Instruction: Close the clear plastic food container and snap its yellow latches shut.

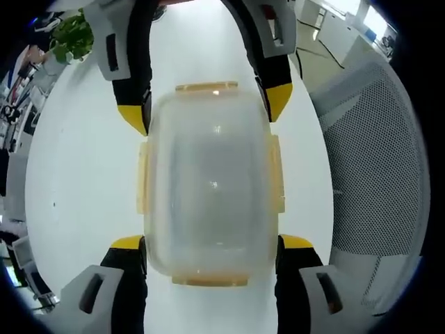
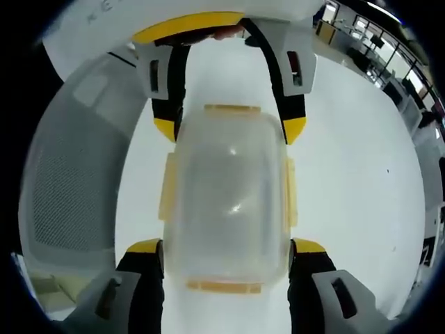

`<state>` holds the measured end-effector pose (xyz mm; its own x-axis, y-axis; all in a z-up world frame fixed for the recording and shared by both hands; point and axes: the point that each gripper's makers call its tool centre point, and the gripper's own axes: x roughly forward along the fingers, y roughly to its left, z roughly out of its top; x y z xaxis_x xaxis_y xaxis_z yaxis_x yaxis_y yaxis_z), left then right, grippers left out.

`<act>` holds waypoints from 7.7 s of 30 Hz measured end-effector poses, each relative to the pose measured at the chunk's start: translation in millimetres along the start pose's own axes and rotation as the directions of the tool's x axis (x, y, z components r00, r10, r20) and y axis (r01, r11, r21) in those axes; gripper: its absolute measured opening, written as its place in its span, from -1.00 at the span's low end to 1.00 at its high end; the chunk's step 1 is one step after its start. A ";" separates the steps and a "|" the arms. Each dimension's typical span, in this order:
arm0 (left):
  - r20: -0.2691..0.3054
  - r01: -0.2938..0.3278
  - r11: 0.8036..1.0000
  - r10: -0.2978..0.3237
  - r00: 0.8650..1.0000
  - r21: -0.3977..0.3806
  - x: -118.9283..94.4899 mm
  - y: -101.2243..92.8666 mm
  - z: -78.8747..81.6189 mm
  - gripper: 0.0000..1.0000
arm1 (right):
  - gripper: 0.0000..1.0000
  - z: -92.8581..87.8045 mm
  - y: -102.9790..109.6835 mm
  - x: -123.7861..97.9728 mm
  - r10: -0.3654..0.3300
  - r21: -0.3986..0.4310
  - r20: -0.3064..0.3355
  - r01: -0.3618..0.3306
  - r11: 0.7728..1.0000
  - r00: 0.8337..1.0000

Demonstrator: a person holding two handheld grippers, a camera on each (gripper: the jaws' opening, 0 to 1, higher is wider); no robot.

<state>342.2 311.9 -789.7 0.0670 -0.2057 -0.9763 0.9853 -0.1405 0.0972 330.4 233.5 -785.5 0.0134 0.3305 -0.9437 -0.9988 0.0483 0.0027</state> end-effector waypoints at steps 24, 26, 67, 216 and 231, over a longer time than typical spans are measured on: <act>0.005 -0.006 1.000 0.006 1.000 -0.005 0.6 0.9 -1.1 0.51 | 0.46 1.2 -0.1 0.6 -0.005 0.007 0.002 0.005 1.000 1.000; 0.005 -0.007 1.000 0.007 1.000 -0.006 0.7 0.9 -1.2 0.51 | 0.46 1.6 -0.1 0.8 -0.005 0.007 0.002 0.005 1.000 1.000; 0.006 -0.017 1.000 0.017 1.000 -0.008 -4.7 -4.8 -49.1 0.54 | 0.47 48.3 1.7 19.7 -0.009 0.027 0.013 0.008 1.000 1.000; 0.080 -0.024 0.998 0.028 0.996 -0.058 2.0 77.2 -99.1 0.65 | 0.55 87.0 -85.4 41.8 -0.006 0.078 -0.016 0.007 0.997 1.000; 0.092 -0.027 0.997 0.033 0.995 -0.068 2.2 81.7 -99.1 0.65 | 0.56 86.7 -89.8 42.1 -0.007 0.079 -0.021 0.009 0.997 1.000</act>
<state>438.5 395.9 -803.0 0.0847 -0.2986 -0.9506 0.9916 -0.0686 0.1099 424.6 324.8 -796.8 0.0195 0.3103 -0.9504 -0.9919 0.1254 0.0206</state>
